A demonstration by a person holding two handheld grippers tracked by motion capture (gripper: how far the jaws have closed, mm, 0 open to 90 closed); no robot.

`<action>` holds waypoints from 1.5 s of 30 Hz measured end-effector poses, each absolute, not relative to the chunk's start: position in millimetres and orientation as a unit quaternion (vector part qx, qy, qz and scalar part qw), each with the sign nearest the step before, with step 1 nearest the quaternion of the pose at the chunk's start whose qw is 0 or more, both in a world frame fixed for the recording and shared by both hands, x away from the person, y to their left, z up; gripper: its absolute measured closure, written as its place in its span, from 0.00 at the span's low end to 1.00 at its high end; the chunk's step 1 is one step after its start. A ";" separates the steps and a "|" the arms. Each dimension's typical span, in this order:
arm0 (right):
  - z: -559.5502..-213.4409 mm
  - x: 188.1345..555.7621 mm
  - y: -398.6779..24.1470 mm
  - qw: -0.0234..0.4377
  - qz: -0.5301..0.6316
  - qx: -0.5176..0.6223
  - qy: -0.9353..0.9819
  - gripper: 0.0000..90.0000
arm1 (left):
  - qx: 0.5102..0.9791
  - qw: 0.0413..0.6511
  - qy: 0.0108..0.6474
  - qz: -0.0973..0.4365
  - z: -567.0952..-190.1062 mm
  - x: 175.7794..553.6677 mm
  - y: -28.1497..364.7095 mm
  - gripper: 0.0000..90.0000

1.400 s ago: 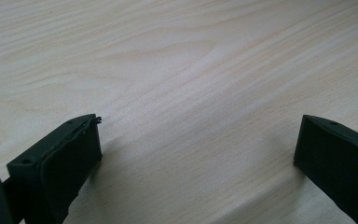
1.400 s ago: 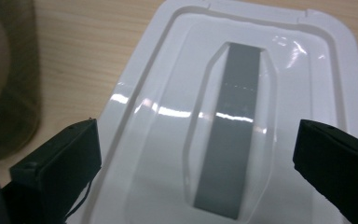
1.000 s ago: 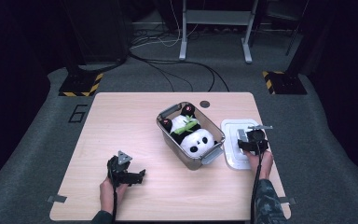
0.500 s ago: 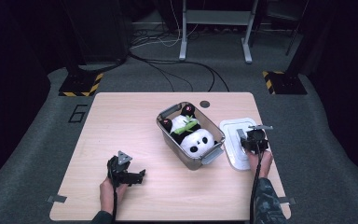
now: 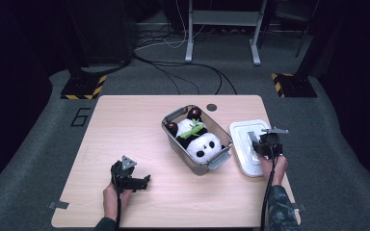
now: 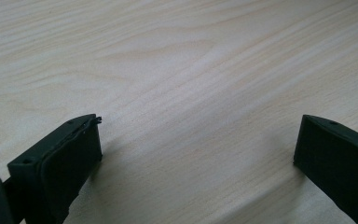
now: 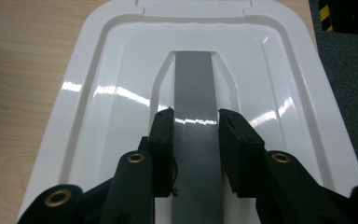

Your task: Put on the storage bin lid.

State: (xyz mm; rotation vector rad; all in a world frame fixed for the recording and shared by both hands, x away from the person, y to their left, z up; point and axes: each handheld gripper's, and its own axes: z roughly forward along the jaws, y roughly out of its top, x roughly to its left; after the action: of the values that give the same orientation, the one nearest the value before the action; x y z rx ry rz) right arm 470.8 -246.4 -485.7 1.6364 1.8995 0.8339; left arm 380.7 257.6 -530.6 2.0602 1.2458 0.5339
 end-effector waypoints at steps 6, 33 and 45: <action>-477.8 466.0 -250.2 0.252 0.309 0.598 0.696 0.74 | 0.788 0.331 0.477 0.204 -530.6 380.6 257.5 0.00; -404.0 456.3 -244.8 0.278 0.342 0.560 0.702 0.74 | 0.787 0.333 0.479 0.203 -530.8 380.5 257.2 0.00; -377.0 457.6 -224.0 0.270 0.366 0.529 0.717 0.74 | 0.787 0.332 0.478 0.202 -530.7 380.5 257.4 0.00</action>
State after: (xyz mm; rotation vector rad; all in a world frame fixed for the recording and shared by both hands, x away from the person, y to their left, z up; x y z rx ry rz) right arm 457.6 -224.0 -377.0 1.4246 1.9320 0.9855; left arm 380.5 257.4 -530.7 2.0570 1.2497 0.5289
